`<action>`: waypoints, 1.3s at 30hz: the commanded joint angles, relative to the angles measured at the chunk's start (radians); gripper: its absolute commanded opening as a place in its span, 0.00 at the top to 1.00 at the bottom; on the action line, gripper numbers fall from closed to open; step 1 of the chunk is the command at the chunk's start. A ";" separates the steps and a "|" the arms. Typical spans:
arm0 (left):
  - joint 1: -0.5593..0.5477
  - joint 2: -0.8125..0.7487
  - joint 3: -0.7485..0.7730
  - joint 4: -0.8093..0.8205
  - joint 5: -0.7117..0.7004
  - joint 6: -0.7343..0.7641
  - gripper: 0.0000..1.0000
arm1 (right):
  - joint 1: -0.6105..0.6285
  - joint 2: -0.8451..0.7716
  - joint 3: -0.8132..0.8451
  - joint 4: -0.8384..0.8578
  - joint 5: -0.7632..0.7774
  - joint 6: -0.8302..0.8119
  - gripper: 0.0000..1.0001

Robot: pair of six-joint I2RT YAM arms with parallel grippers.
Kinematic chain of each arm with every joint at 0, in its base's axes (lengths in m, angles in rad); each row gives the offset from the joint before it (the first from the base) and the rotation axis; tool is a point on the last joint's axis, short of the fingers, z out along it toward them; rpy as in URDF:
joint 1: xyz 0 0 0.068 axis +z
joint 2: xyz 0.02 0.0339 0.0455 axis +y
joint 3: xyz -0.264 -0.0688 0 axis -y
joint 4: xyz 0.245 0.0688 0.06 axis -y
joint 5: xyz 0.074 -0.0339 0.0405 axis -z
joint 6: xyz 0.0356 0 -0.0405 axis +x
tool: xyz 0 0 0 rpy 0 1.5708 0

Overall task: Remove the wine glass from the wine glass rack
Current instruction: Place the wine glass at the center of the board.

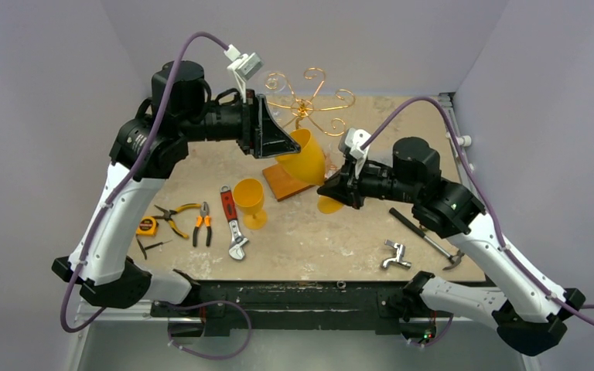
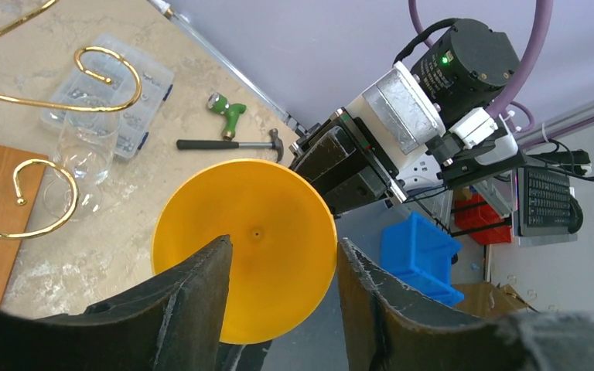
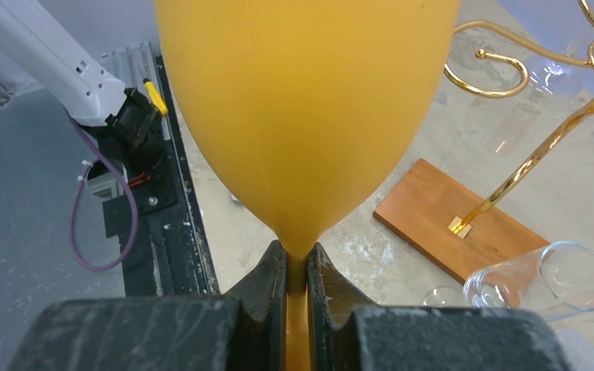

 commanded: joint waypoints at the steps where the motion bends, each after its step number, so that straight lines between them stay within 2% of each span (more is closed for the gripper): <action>1: -0.005 -0.028 -0.040 0.031 0.023 -0.001 0.49 | 0.006 0.018 0.045 0.034 0.002 -0.004 1.00; 14: -0.013 -0.069 -0.109 0.075 0.060 -0.016 0.51 | 0.006 0.047 0.069 0.041 -0.018 -0.001 1.00; 22: -0.018 -0.069 -0.110 0.073 0.074 -0.006 0.57 | 0.006 0.051 0.069 0.049 -0.023 0.012 1.00; 29: -0.026 -0.063 -0.121 0.068 0.087 0.015 0.58 | 0.007 0.059 0.070 0.048 -0.031 0.020 1.00; 39: -0.031 -0.057 -0.126 0.070 0.088 0.026 0.67 | 0.007 0.090 0.080 0.072 -0.039 0.037 1.00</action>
